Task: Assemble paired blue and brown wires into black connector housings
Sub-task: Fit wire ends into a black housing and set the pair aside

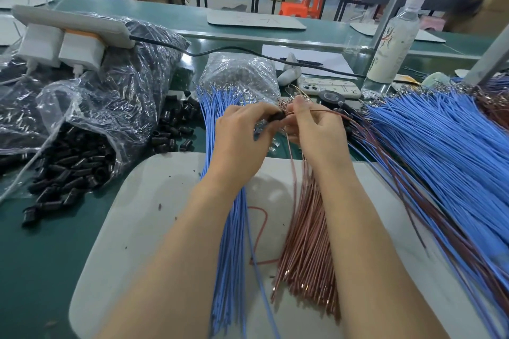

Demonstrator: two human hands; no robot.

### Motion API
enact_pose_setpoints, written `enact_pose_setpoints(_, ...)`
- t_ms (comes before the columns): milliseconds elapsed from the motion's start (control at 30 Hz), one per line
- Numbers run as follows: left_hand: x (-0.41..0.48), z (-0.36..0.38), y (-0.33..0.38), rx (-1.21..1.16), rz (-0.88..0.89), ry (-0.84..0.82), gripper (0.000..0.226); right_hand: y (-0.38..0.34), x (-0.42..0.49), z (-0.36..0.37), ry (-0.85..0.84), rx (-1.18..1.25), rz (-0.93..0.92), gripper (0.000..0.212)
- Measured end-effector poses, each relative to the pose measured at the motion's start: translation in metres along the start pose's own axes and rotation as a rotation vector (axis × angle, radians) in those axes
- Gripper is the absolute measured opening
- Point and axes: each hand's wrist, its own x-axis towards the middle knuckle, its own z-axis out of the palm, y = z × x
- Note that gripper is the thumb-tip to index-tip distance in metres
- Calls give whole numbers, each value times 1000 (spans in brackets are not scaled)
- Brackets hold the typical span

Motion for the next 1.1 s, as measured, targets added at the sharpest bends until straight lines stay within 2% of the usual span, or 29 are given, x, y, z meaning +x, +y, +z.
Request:
enact_pose_setpoints(100, 0, 0, -4, 35, -20, 26, 18, 2, 0, -3, 33, -15, -7, 21)
enact_pose_setpoints(300, 0, 2, -2, 74, 43, 5, 18, 5, 0, -3, 22, -185, -77, 23)
enact_pose_setpoints(533, 1, -2, -6, 29, -49, 44, 18, 0, -1, -4, 7, 99, 0, 12)
enact_pose_setpoints(600, 1, -2, -5, 37, -49, 32, 19, 0, -1, -5, 15, 110, -22, 12)
enact_pose_setpoints(733, 1, 1, -3, 53, 16, -10, 19, 1, 0, -6, -2, -43, -54, 14)
enact_pose_setpoints(800, 1, 1, -4, 41, 28, -14, 19, -1, -1, -7, -16, 67, -23, 12)
enact_pose_setpoints(867, 1, 0, -6, -39, -12, -3, 18, -4, -2, -7, -49, 305, 29, 9)
enact_pose_setpoints(933, 2, -1, -6, -139, -58, -9, 16, -6, -3, -8, -50, 405, 2, 8)
enact_pose_setpoints(1100, 3, -1, -3, -256, -80, -93, 14, -7, -2, -7, 91, 66, -248, 20)
